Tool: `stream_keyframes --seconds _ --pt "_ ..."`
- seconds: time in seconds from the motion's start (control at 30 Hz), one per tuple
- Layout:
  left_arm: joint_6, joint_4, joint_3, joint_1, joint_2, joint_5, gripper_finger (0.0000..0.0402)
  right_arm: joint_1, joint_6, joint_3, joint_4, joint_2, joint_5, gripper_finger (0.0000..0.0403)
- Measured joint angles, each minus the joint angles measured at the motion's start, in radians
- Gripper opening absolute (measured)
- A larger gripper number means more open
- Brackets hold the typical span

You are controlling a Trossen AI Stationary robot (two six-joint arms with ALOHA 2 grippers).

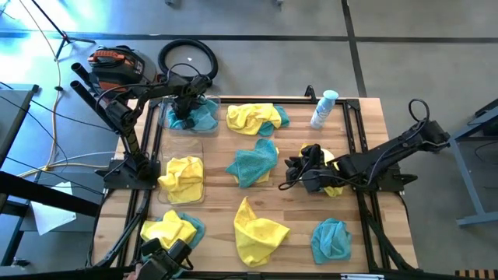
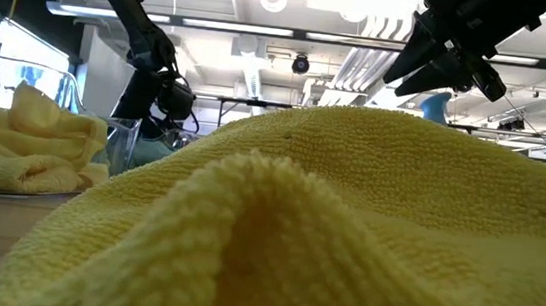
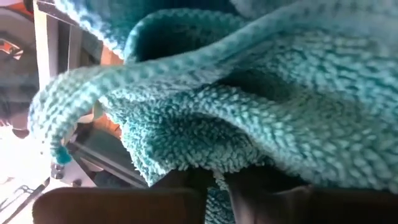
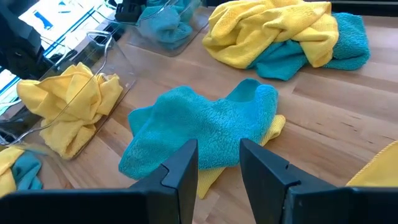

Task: Sort microfiber towel by color & place in baskets
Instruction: Put the blue towel into the top transparent bin, then put the yellow towel into the bottom transparent bin

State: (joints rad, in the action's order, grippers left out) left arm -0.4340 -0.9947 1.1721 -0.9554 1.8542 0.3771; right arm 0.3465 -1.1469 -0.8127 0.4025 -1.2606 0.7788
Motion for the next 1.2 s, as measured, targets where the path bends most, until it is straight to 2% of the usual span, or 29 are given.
stream_keyframes --seconds 0.3,0.47,0.67,0.77,1.03,1.2 --pt "0.067 -0.019 0.024 0.000 -0.018 0.009 0.0106 0.000 0.002 0.000 0.005 0.000 0.000 0.0112" --pt "0.124 -0.076 0.066 0.000 -0.082 0.011 0.0110 0.000 0.003 0.000 0.019 0.000 0.000 0.0112" --pt "0.173 -0.108 0.082 0.007 -0.223 -0.011 0.0111 0.000 0.003 0.000 0.023 0.000 0.000 0.0112" --pt "0.209 -0.109 0.082 0.017 -0.312 -0.077 0.0111 0.000 0.003 0.000 0.022 0.000 0.000 0.0112" --pt "0.351 -0.077 0.082 0.078 -0.518 -0.395 0.0111 -0.021 0.021 0.000 0.022 -0.001 0.003 0.0112" --pt "0.436 -0.002 0.025 0.202 -0.654 -0.459 0.0111 -0.075 0.096 0.000 0.023 -0.001 0.006 0.0112"
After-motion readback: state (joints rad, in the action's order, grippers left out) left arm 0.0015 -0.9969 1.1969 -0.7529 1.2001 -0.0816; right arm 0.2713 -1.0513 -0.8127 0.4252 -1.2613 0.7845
